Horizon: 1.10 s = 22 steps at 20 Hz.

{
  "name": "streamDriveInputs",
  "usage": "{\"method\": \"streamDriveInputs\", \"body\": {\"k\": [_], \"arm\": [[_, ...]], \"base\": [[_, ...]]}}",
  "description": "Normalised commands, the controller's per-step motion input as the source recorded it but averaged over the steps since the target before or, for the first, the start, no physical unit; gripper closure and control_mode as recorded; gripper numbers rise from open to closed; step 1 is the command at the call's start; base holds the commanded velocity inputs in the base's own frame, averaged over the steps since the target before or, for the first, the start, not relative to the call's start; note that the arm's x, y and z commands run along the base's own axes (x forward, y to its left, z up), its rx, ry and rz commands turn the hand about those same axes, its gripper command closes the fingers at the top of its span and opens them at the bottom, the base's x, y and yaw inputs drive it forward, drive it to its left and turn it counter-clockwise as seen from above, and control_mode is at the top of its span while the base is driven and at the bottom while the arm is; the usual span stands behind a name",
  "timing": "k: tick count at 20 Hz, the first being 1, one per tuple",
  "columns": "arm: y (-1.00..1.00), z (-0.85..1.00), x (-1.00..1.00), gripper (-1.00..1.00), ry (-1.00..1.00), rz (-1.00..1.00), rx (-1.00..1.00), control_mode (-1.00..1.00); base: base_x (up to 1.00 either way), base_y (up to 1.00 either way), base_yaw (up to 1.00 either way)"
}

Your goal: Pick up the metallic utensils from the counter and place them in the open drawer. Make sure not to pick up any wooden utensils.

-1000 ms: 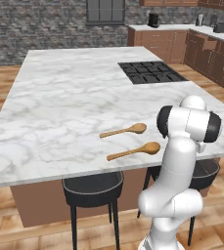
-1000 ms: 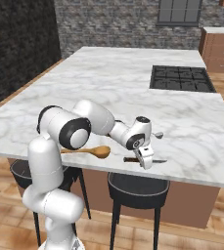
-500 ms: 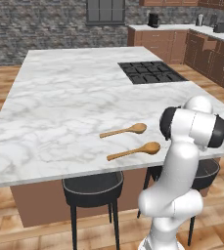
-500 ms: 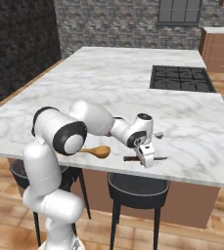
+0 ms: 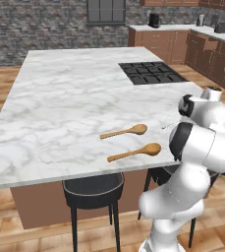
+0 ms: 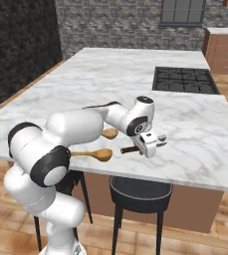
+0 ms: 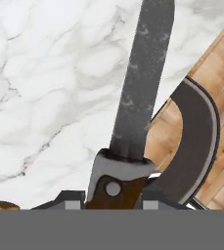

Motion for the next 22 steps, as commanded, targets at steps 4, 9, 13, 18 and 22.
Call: {"method": "streamDriveInputs", "body": {"k": [4, 9, 13, 18, 22], "arm": [[0.47, 0.96, -0.49, 1.0, 0.0, 0.14, 0.0, -1.0], [0.7, 0.73, -0.71, 1.0, 0.0, 0.23, 0.0, -1.0], [0.83, 0.29, -0.93, 1.0, 0.0, 0.29, 0.0, -1.0], [0.83, 0.2, -1.0, 1.0, -0.05, 0.28, 0.0, -1.0], [0.54, 0.23, -0.98, 1.0, -0.15, 0.19, 0.01, -1.0]], "base": [[0.0, 0.0, 0.0], [0.0, 0.0, 0.0], [0.0, 0.0, 0.0], [0.0, 0.0, 0.0], [0.0, 0.0, 0.0]]}}
